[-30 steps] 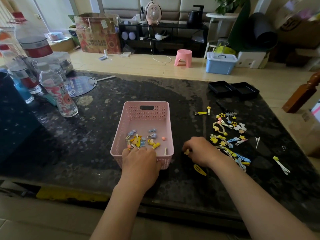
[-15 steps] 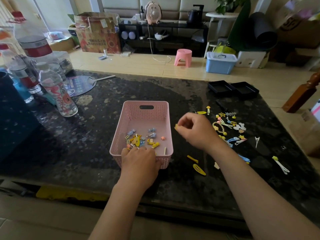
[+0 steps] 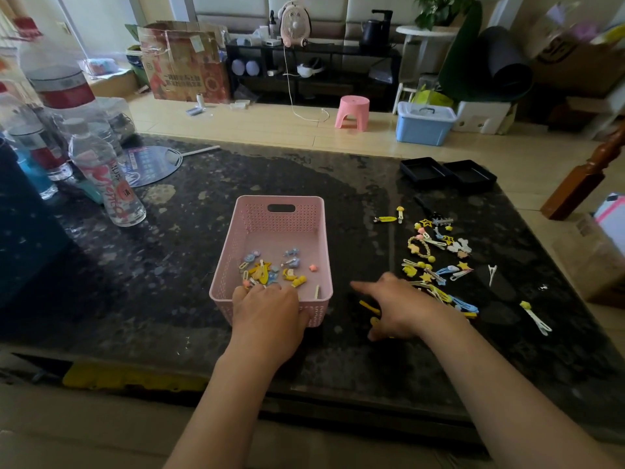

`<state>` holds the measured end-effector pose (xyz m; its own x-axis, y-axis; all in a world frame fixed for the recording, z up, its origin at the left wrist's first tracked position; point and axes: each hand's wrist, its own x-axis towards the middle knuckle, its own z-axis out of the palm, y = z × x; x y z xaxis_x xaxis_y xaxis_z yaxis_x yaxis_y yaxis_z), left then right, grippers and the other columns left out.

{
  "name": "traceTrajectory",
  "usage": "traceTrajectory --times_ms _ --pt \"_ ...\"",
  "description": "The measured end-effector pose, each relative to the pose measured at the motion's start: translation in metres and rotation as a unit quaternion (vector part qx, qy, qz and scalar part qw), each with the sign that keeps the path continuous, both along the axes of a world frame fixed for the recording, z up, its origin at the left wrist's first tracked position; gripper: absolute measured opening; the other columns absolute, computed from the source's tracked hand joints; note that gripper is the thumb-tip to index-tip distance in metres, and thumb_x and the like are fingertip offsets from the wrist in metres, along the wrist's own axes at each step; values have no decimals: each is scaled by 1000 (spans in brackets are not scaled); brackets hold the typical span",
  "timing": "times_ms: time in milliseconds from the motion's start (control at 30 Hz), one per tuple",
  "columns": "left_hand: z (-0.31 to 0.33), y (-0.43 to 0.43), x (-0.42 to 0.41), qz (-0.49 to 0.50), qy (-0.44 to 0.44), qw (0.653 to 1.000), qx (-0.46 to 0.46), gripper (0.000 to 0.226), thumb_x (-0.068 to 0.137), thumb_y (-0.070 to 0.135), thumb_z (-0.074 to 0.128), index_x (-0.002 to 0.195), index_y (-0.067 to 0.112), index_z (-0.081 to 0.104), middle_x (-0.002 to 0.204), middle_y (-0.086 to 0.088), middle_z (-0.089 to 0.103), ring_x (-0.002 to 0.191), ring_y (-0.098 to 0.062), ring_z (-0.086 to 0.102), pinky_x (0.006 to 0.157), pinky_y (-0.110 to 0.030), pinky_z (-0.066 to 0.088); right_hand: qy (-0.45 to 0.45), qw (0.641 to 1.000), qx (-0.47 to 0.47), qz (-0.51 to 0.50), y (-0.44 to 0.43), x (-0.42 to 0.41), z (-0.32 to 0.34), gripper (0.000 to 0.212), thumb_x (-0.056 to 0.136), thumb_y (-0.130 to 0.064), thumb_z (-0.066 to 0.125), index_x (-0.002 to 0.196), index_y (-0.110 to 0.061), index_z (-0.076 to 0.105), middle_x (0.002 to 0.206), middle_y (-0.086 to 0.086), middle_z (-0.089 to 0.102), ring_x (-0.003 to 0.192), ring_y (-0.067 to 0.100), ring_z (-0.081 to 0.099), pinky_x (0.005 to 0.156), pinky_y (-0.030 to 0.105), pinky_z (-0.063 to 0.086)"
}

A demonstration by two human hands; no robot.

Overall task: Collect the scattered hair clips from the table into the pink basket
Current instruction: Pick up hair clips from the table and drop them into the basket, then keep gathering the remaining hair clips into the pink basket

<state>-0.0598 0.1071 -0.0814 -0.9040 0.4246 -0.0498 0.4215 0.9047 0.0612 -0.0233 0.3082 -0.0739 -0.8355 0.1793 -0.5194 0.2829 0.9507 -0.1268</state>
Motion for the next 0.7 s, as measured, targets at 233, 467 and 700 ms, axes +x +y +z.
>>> traceTrajectory --times_ms 233,467,700 --pt "0 1 1 3 -7 1000 -1 34 95 55 46 106 24 56 106 4 63 100 -20 55 90 -42 34 73 997 -30 4 9 8 -12 46 89 -7 66 129 -29 64 131 1 55 118 21 56 88 26 46" --pt "1 0 1 0 -4 1000 10 30 95 53 47 103 26 56 104 5 63 97 -17 55 87 -41 34 98 989 -90 -62 10 2 -19 31 85 -4 67 103 -28 72 104 -3 60 89 15 61 69 24 50" --pt "1 0 1 1 6 1000 -1 34 95 54 45 109 25 56 111 4 63 104 -20 55 84 -40 32 174 971 -123 -112 10 -11 -7 13 79 -9 72 85 -21 73 79 -9 63 78 14 63 60 21 47"
